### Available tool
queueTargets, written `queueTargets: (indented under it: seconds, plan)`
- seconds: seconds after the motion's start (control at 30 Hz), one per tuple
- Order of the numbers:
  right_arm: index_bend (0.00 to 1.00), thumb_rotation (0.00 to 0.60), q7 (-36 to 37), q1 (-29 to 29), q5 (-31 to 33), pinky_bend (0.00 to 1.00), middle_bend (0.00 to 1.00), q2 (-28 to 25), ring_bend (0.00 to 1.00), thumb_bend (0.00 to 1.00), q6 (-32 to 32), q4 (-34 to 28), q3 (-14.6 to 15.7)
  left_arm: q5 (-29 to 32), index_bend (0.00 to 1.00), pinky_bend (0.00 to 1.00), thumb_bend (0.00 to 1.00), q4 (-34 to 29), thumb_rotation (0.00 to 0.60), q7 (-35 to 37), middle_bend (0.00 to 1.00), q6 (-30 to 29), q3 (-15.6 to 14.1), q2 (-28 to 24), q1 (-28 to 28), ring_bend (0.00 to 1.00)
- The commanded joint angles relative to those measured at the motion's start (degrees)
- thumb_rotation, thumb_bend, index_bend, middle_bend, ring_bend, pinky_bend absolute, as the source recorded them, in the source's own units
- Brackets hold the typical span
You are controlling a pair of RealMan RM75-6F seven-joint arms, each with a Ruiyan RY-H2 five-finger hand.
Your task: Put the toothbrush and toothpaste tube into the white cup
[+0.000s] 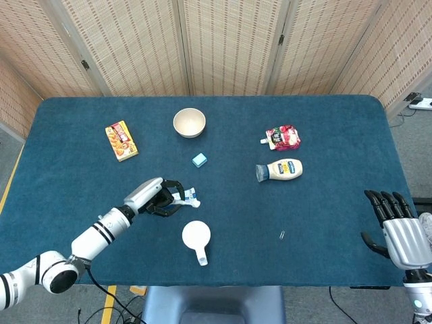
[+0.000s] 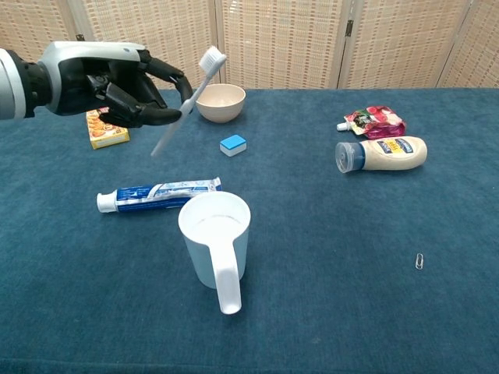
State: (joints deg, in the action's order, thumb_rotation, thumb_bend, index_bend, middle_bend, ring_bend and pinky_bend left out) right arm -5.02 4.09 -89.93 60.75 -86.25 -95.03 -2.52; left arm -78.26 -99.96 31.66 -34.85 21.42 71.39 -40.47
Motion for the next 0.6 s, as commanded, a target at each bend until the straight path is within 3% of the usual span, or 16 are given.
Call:
queueTargets:
  seconds: [0.03,0.27,0.6]
  plan:
    - [0.0,0.6,0.1,-0.2,0.2,0.1,0.14,-0.1,0.1,0.19,-0.2,0.0,0.1,-7.0,0.65,1.0,0.48,-2.9,0.6,8.1,1.0,-0.8,-2.0,-1.0,0.0,0.97]
    - [0.0,0.6,0.6,-0.7,0.1,0.1,0.14,-0.2,0.1,0.19,-0.8,0.3,0.2,-11.6,0.65,1.0,0.48,-4.4,0.6,16.8,1.0,-2.4,-5.2,-1.7,-2.1,0.97]
    - [0.0,0.6,1.2,-0.8,0.1,0.1,0.14,0.1,0.1,0.19,-0.8,1.0,0.2,-12.7,0.65,1.0,0.48,-3.3,0.6,18.3,1.0,-4.4,-10.0,0.0,-4.6,0.97]
